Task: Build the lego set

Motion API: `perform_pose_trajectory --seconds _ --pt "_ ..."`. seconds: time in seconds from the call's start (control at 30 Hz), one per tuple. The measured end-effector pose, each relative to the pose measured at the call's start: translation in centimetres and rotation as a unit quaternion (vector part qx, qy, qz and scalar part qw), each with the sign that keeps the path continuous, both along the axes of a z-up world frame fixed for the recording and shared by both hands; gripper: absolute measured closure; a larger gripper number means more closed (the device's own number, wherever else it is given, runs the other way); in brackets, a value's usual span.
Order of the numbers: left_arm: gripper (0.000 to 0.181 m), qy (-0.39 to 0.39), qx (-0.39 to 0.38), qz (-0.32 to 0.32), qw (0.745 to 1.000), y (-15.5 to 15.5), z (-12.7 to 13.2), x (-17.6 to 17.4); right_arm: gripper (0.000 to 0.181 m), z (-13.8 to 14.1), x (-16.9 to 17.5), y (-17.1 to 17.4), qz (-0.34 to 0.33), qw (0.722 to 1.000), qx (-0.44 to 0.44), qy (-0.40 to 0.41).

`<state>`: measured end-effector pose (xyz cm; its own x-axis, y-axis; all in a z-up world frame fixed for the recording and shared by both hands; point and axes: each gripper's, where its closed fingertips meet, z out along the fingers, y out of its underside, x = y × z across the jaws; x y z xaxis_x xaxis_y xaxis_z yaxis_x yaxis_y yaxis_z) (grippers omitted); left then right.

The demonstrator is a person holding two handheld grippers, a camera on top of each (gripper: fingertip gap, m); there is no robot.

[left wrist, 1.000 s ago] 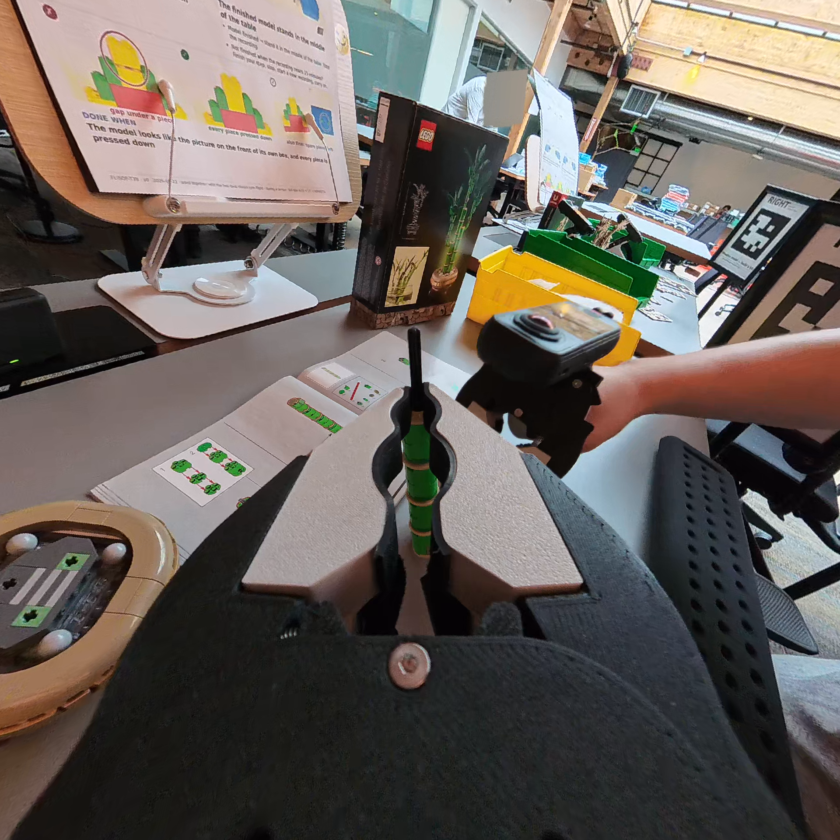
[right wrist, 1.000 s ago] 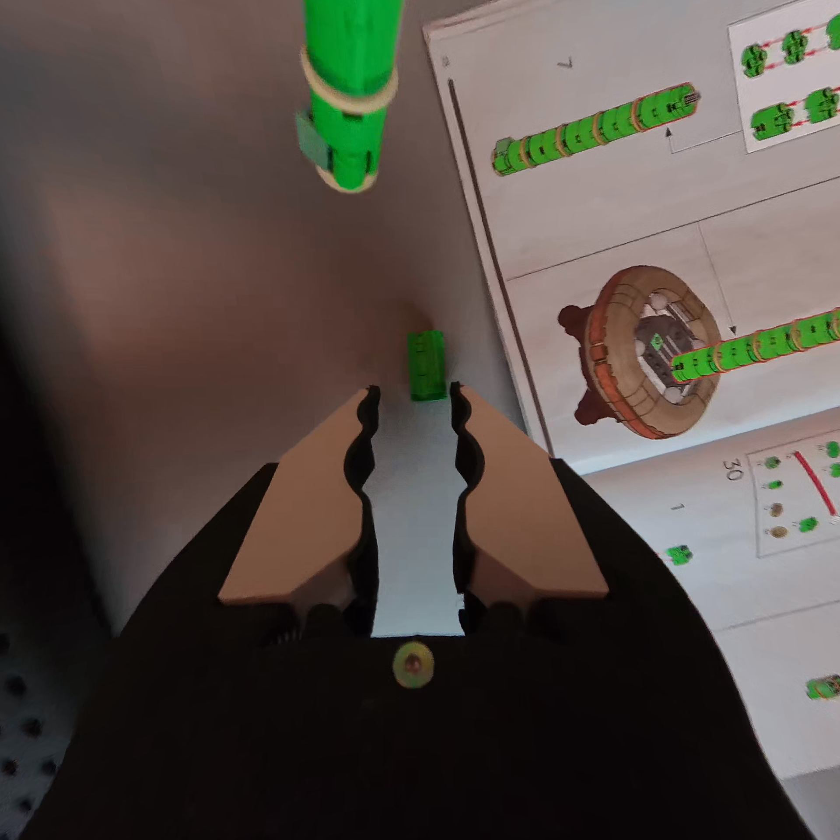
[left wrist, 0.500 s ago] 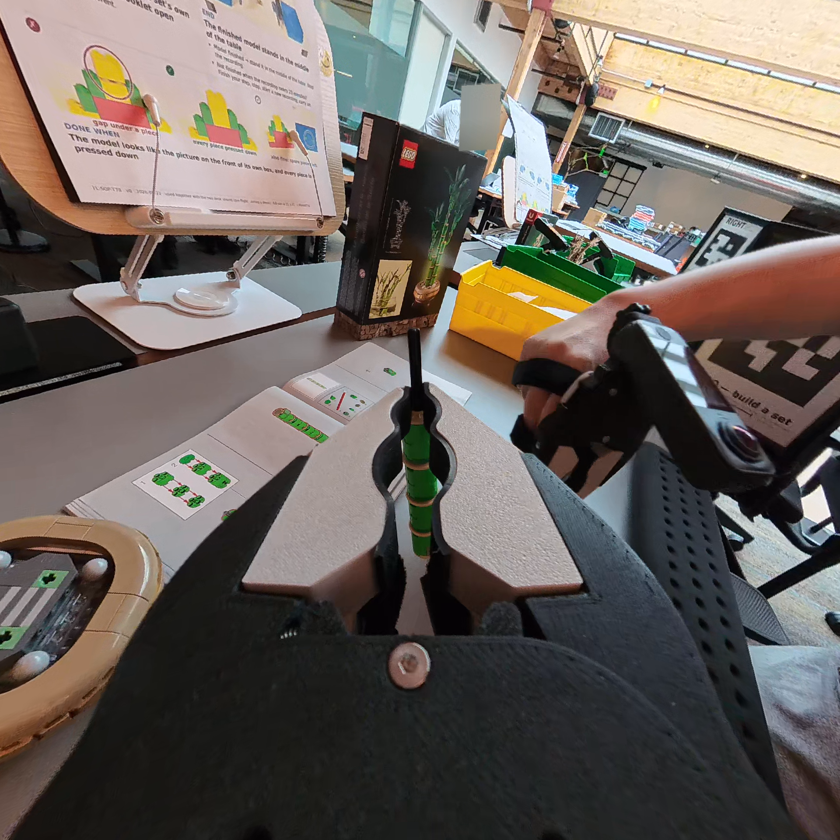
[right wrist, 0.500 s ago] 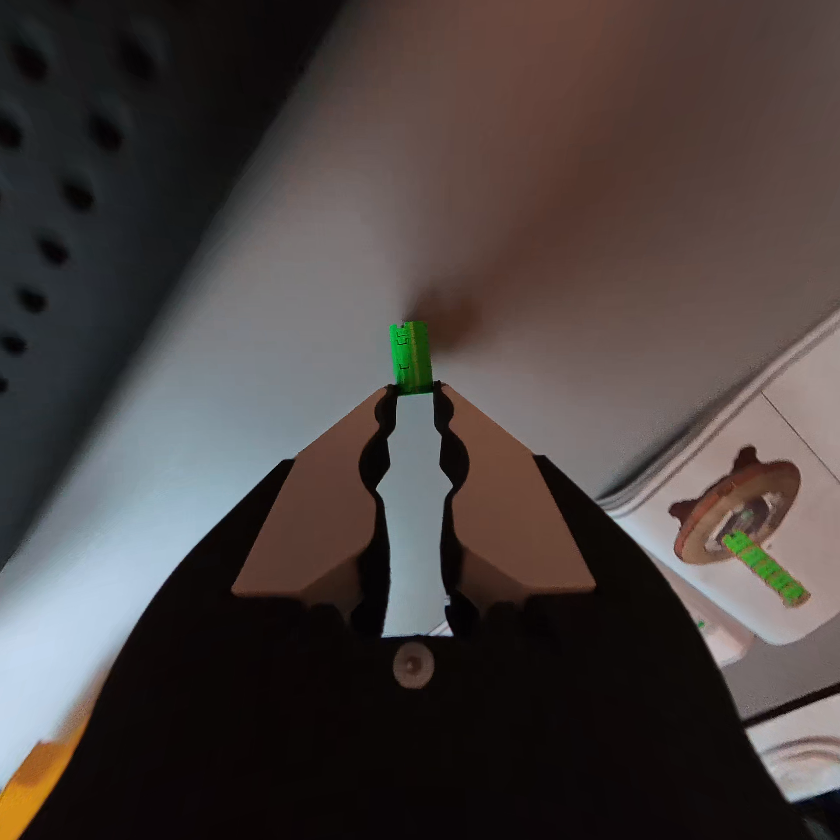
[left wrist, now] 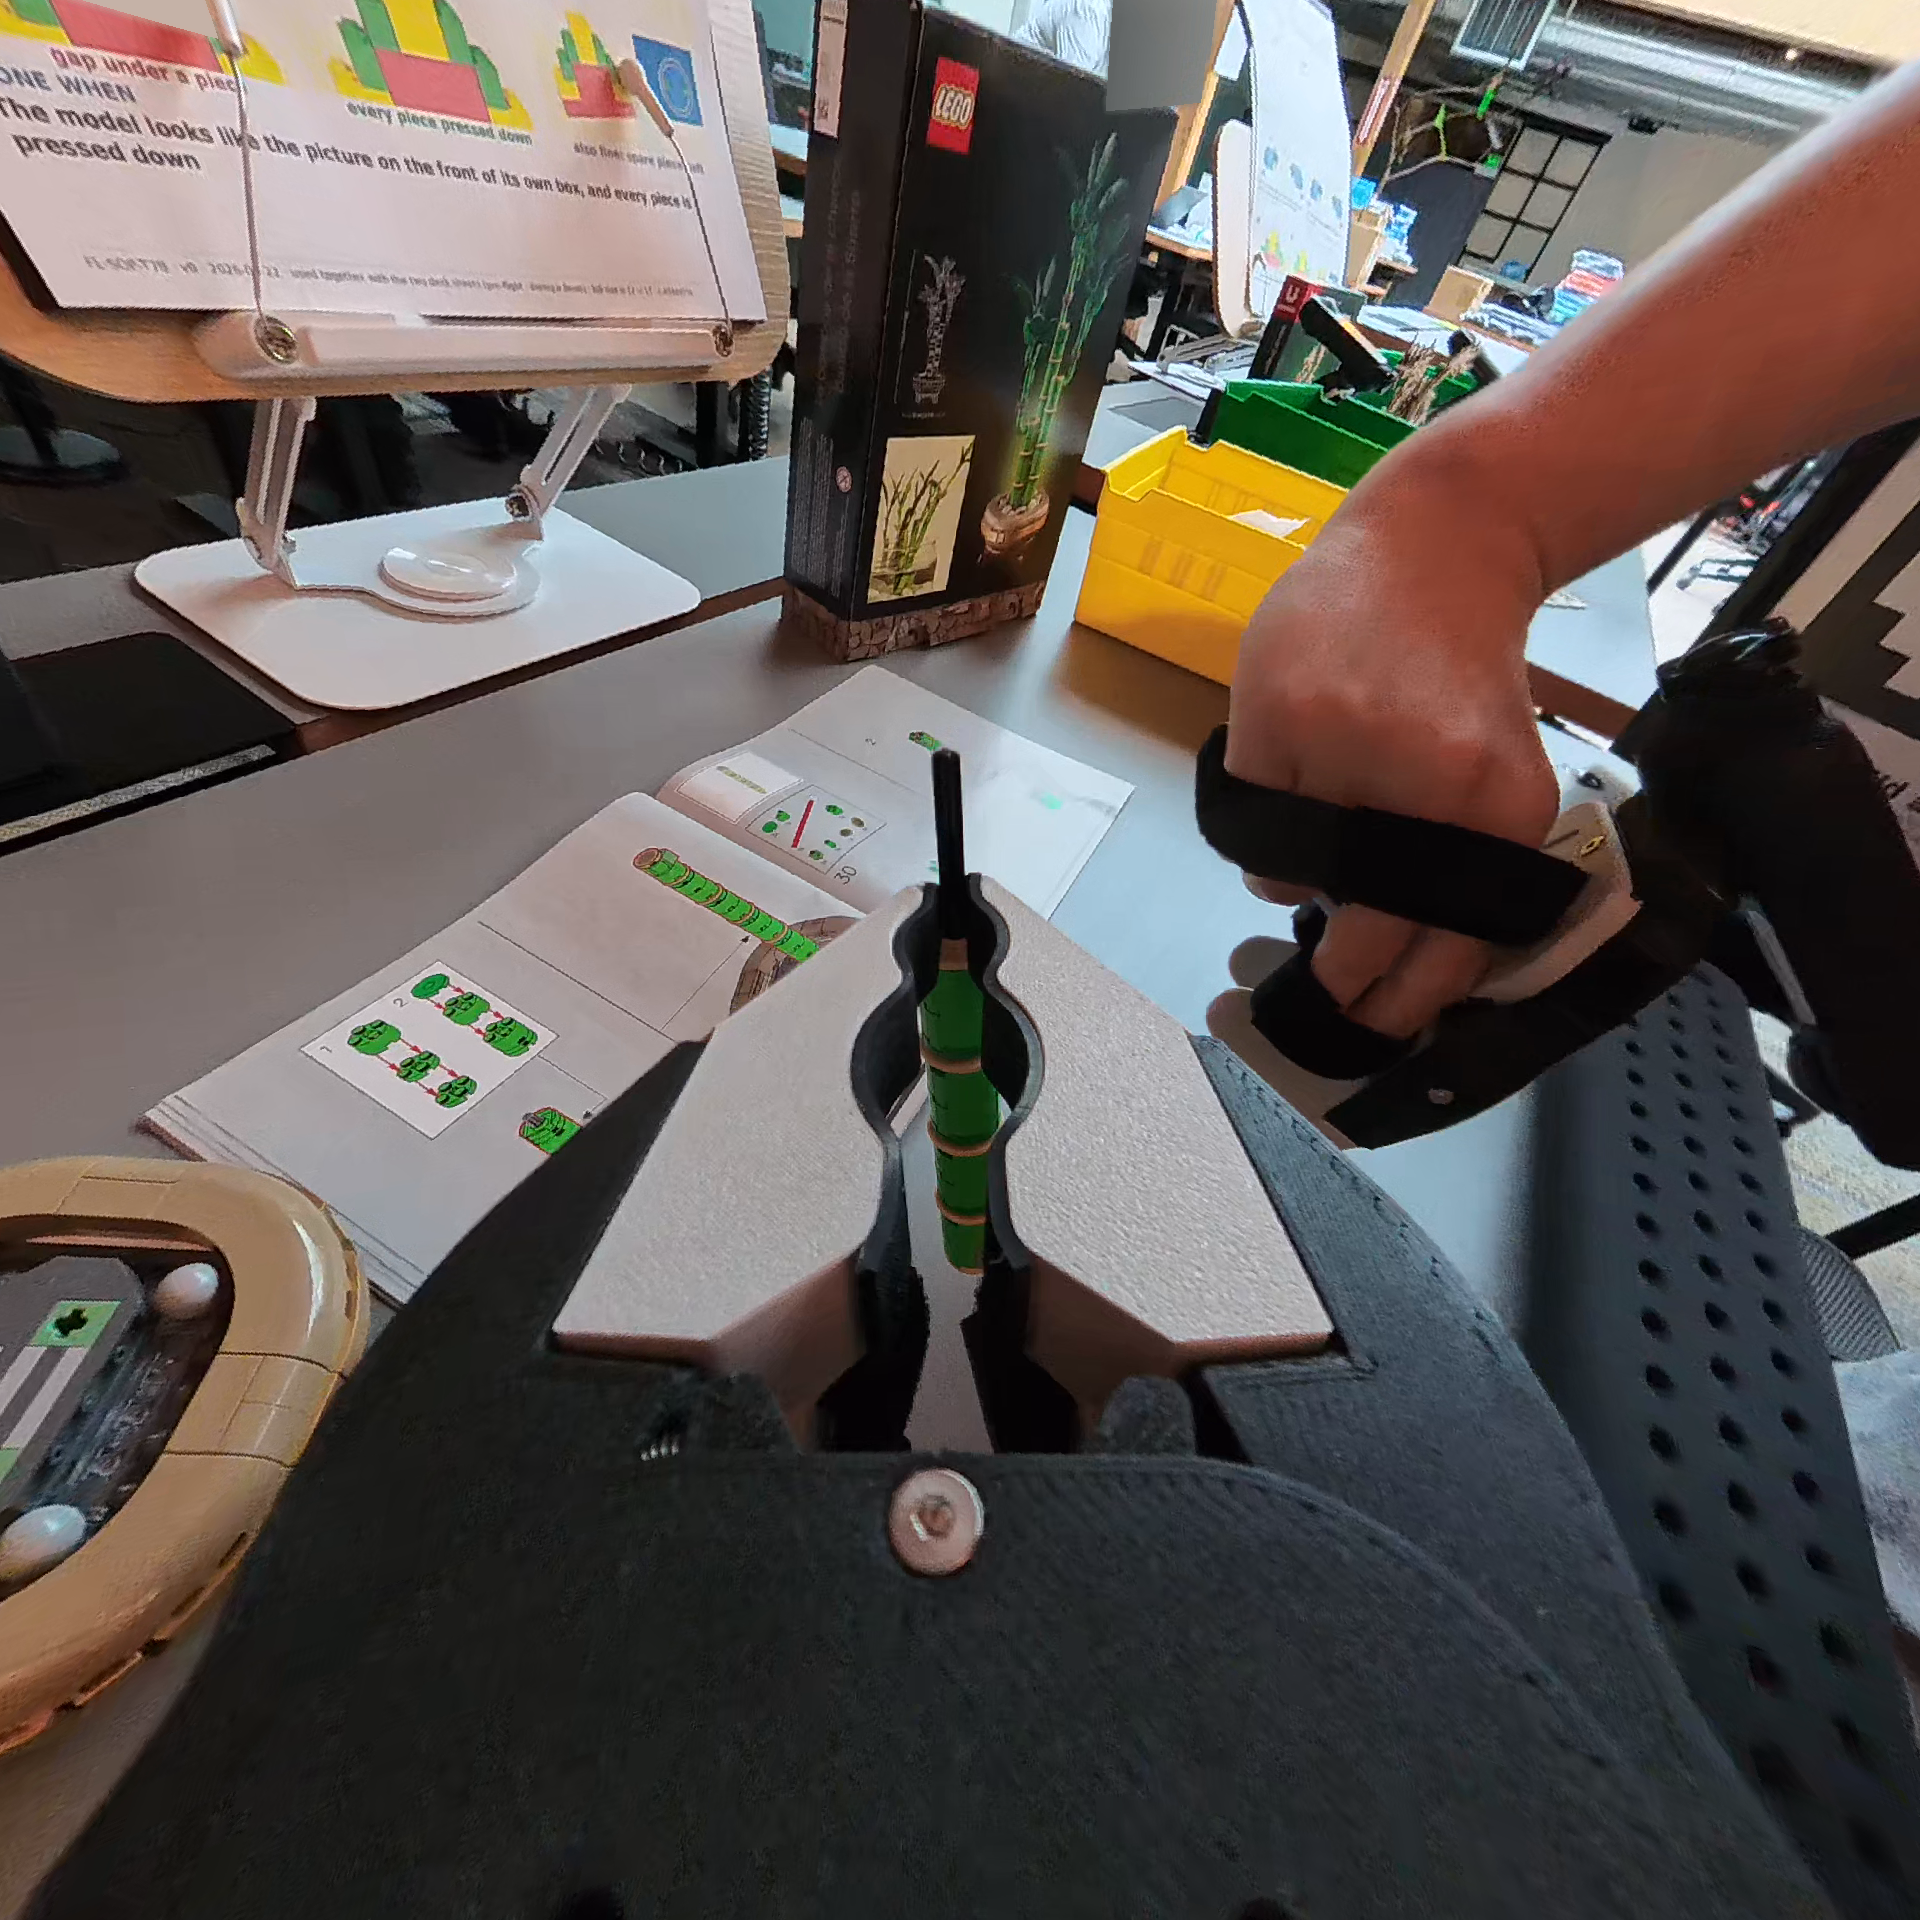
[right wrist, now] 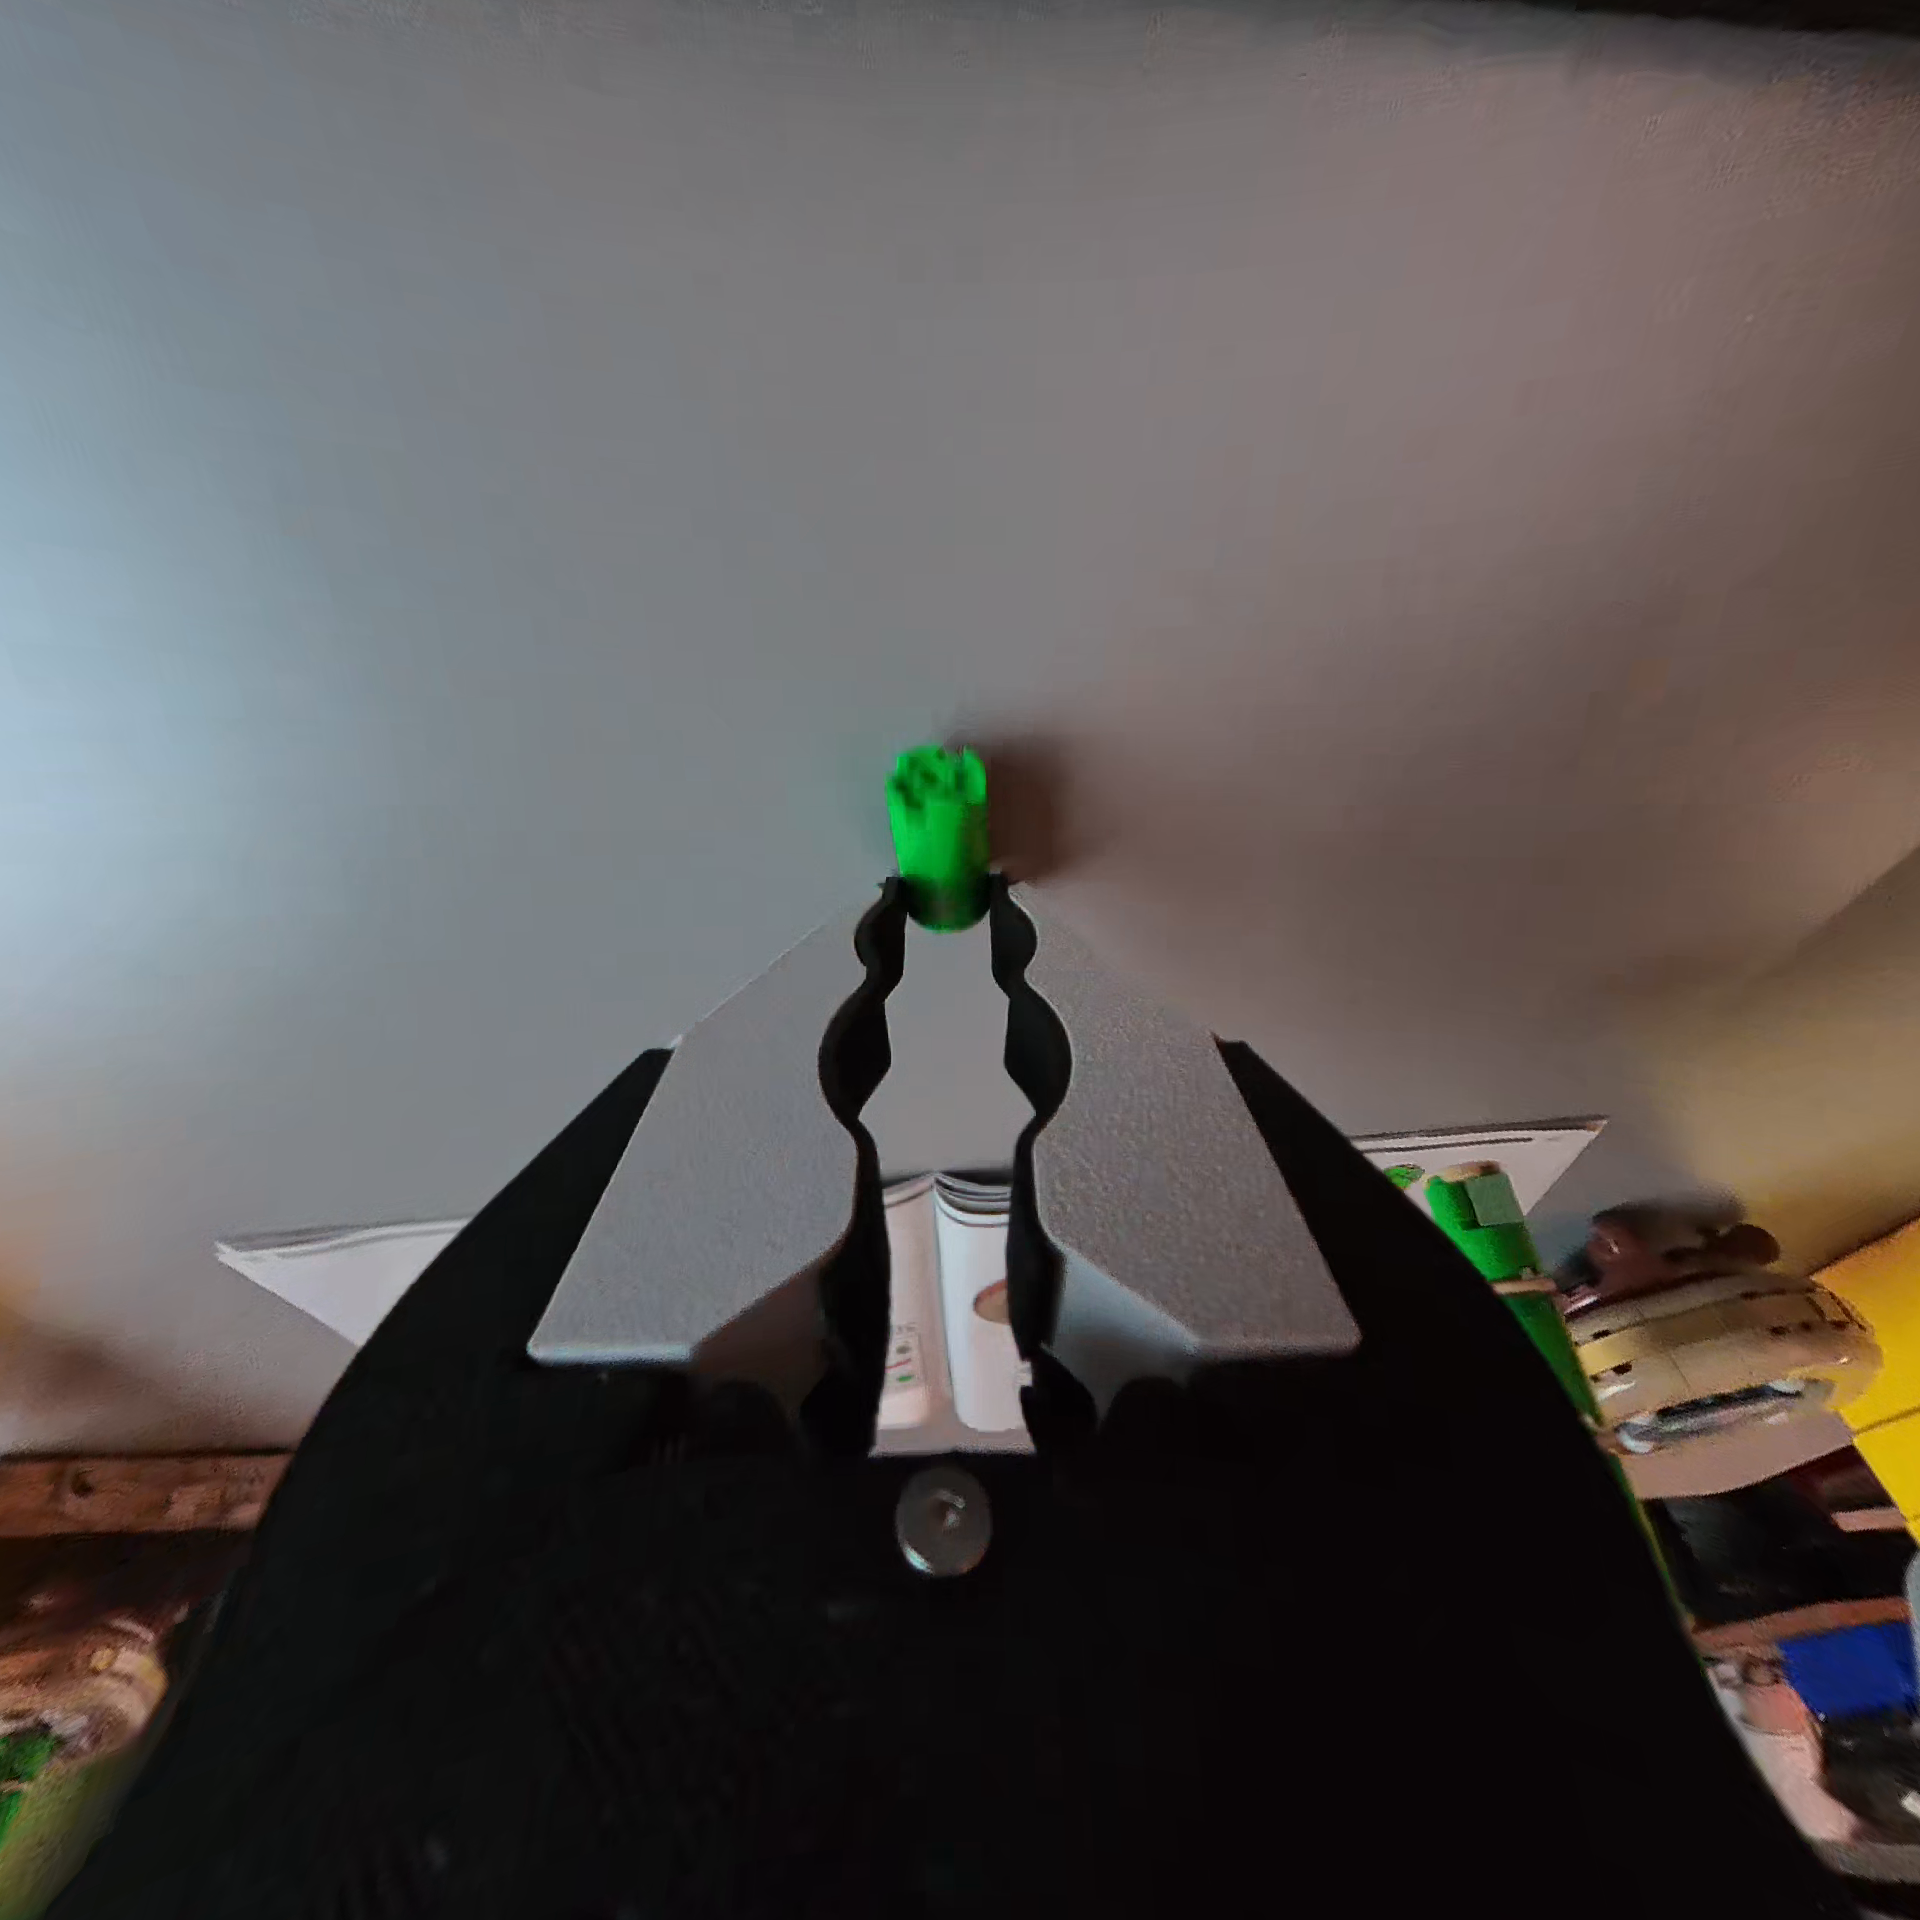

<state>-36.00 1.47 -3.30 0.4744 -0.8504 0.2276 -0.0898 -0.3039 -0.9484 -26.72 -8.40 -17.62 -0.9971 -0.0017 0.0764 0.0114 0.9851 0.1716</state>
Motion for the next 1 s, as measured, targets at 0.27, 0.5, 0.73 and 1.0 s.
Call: perform_pose_trajectory --seconds 0.27,0.5,0.73,1.0 --pt "0.179 0.001 -0.003 0.003 1.000 0.2 -0.2 -0.2 0.163 -0.1 -1.4 0.3 0.054 0.998 0.002 0.010" --pt "0.179 0.001 -0.002 0.000 1.000 0.1 -0.2 0.0 0.160 0.6 -1.9 0.8 0.071 0.996 0.033 0.032" --pt "0.179 -0.019 -0.005 0.009 1.000 0.3 0.4 -0.6 0.164 7.9 -5.3 4.6 -0.173 0.950 0.084 0.246" --pt "0.179 -0.069 -0.016 0.025 0.997 0.7 1.7 -1.8 0.180 13.6 -5.5 1.2 -0.703 0.444 -0.336 0.443"
